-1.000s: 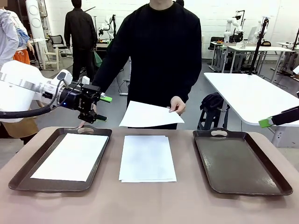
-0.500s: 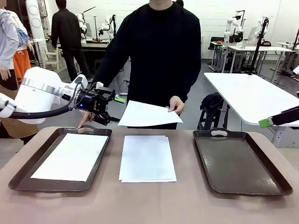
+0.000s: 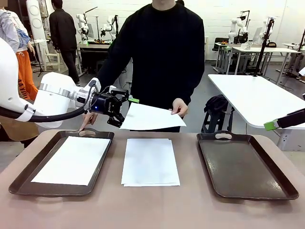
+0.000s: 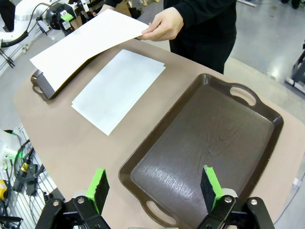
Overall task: Sort the A4 documents.
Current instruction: Receive the A4 Paper.
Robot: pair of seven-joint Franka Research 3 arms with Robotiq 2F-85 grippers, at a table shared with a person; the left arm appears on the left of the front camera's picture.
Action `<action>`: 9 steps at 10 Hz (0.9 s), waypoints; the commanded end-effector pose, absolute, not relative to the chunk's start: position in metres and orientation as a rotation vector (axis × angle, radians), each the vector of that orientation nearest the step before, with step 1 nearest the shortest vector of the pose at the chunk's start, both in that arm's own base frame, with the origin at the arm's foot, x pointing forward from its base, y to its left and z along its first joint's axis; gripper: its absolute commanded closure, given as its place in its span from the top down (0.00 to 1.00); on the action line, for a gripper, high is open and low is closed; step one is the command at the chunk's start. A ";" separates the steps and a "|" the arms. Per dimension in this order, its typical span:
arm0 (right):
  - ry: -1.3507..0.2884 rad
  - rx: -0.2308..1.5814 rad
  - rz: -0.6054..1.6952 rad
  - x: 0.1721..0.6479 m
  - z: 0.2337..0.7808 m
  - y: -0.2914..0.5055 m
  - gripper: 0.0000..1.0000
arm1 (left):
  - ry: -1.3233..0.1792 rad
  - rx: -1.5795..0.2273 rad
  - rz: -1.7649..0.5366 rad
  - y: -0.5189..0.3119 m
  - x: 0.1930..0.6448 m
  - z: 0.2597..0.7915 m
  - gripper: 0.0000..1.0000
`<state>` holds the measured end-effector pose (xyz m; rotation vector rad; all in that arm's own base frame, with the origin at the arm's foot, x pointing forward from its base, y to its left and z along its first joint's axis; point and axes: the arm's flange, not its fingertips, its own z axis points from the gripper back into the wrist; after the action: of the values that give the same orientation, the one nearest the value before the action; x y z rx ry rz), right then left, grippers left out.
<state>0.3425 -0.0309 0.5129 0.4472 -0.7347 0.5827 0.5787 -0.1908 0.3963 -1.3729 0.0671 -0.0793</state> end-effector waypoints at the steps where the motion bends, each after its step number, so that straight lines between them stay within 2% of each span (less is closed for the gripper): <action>1: -0.736 0.468 0.585 0.344 0.511 -0.031 1.00 | 0.095 -1.414 0.003 -0.196 0.592 0.392 1.00; 3: -0.736 0.468 0.585 0.344 0.511 -0.031 1.00 | 0.093 -1.441 0.039 -0.195 0.591 0.387 1.00; 9: -0.736 0.468 0.585 0.344 0.511 -0.031 1.00 | 0.083 -1.430 0.047 -0.182 0.583 0.388 0.42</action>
<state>0.3425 -0.0309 0.5129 0.4471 -0.7347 0.5828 0.5882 -0.1854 0.3863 -1.4329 0.0764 0.0226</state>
